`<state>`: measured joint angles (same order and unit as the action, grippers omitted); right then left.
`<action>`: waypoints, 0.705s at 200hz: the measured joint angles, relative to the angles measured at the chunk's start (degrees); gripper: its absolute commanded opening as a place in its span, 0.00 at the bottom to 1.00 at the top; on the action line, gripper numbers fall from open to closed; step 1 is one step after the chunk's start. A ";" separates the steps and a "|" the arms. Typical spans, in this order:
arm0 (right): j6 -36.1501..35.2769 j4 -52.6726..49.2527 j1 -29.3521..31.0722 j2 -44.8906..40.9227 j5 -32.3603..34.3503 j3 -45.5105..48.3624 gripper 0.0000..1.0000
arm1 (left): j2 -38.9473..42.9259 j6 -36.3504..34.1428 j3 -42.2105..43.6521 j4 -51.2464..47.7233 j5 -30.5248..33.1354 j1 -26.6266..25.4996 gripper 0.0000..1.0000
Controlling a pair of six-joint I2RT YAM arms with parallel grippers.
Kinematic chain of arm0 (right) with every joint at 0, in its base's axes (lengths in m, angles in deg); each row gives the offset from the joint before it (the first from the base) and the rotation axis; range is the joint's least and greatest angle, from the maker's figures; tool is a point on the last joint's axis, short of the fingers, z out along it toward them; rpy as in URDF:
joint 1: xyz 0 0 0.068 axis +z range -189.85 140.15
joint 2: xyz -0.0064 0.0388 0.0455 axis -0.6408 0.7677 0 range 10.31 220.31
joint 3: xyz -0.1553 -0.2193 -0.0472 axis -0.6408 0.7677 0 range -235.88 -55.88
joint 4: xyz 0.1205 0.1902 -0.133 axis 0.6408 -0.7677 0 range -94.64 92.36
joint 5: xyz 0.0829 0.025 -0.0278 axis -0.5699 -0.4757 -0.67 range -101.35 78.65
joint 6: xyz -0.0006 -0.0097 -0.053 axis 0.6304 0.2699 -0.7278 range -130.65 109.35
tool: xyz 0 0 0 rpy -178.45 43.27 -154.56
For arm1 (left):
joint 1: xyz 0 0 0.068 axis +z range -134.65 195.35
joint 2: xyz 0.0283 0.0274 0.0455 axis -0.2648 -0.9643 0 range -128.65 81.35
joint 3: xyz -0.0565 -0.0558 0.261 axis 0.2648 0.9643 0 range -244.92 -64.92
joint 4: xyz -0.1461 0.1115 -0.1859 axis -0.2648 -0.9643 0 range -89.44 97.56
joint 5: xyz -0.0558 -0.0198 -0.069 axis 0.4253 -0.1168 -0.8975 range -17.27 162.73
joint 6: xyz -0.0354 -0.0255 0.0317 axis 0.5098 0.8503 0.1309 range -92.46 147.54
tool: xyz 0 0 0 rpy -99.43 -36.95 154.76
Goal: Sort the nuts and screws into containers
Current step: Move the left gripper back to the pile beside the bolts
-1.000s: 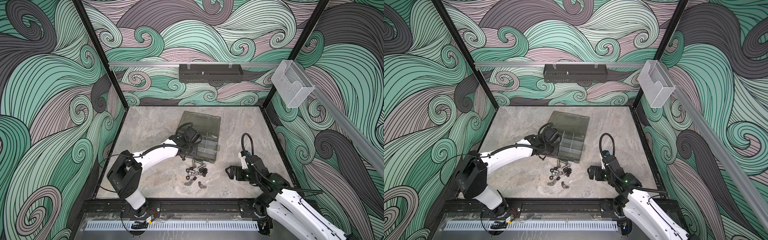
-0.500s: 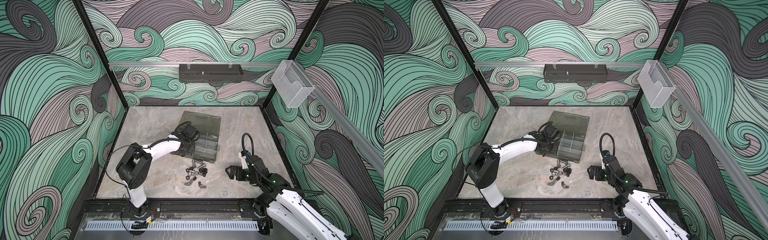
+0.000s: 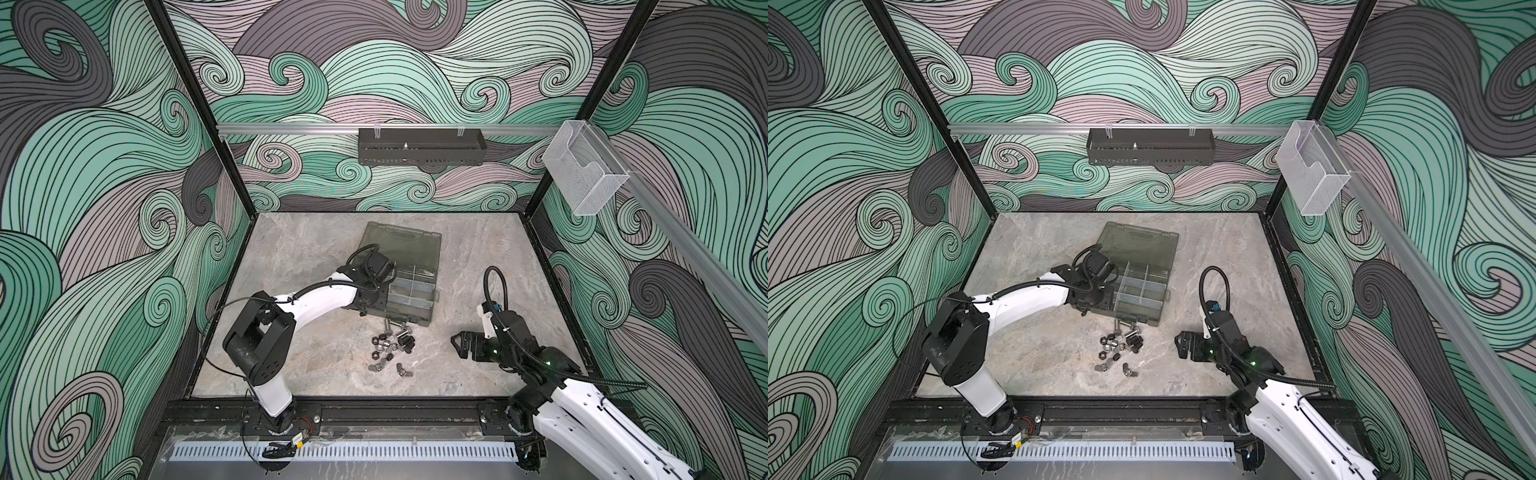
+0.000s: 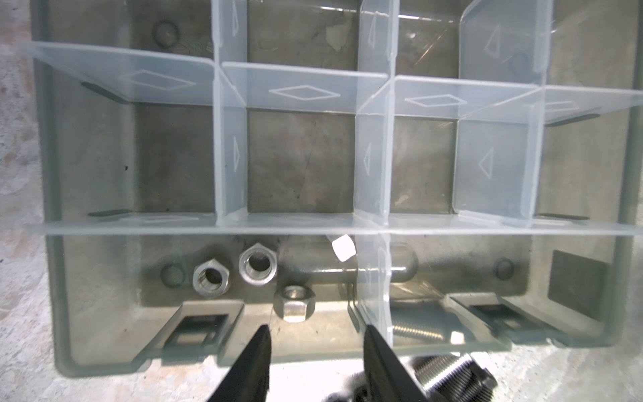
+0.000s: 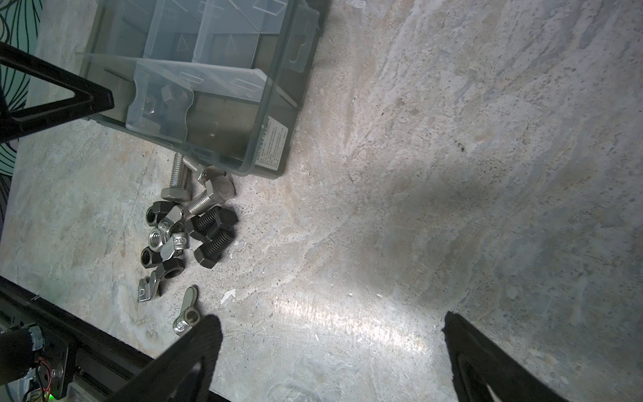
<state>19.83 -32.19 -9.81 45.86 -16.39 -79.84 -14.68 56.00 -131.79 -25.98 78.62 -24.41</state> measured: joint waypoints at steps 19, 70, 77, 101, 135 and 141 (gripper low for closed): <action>0.00 0.00 0.00 0.11 0.00 0.00 0.99 | 2.29 0.55 1.64 0.09 -0.24 0.00 0.47; -0.02 0.02 0.00 0.50 0.02 0.00 0.99 | 7.52 2.51 8.07 0.04 -2.58 -0.04 0.47; -0.02 0.00 0.00 0.61 0.02 0.00 0.99 | 8.13 2.73 8.83 0.02 -2.95 -0.11 0.47; 0.00 0.00 0.00 0.85 0.00 0.00 0.99 | 9.77 3.26 11.23 0.04 -4.28 -0.59 0.48; -0.02 0.02 0.00 0.94 0.00 0.00 0.99 | 11.61 3.78 13.46 -0.02 -5.51 -2.93 0.48; -0.02 0.04 0.00 1.03 -0.02 0.00 0.99 | 11.78 3.93 13.68 -0.04 -5.55 -3.45 0.48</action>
<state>19.81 -32.14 -9.81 46.89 -16.41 -79.84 -2.90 59.94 -118.11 -26.02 73.07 -27.87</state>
